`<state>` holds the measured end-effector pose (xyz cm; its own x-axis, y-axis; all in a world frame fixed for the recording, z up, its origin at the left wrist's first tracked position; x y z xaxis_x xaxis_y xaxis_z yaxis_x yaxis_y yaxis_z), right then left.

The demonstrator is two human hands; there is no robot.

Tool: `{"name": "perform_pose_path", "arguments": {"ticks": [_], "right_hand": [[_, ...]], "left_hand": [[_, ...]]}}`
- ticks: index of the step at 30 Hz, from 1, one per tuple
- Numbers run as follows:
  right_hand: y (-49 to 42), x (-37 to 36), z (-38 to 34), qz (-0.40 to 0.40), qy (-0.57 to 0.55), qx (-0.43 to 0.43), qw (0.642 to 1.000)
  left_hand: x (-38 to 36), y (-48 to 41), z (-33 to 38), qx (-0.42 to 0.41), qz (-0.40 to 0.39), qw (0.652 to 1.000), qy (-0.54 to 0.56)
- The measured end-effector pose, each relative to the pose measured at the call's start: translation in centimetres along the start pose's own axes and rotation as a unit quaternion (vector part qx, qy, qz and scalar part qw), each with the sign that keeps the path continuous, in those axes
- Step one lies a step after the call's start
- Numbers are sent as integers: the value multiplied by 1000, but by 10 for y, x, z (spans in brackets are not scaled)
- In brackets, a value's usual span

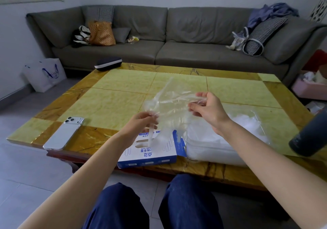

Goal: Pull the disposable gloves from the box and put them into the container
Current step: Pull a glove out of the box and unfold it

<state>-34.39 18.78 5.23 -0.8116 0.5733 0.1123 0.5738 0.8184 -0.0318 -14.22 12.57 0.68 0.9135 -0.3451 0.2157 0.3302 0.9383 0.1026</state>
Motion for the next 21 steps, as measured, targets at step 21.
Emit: {"name": "perform_pose_path", "arguments": {"ticks": [21], "right_hand": [[26, 29, -34, -128, 235, 184, 946]], "left_hand": [[-92, -7, 111, -196, -185, 940, -207]]}}
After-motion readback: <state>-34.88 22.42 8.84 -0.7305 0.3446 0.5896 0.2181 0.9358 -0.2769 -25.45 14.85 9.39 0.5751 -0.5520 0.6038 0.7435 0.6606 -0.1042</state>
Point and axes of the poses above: each hand's wrist, its own y-axis away from the middle knuckle, its own x-axis out of the back of the hand, z = x × y, the point moved 7 cm from there along -y, towards the middle knuckle, and after that the axes turned 12 degrees about z, right-handed, at the moved point
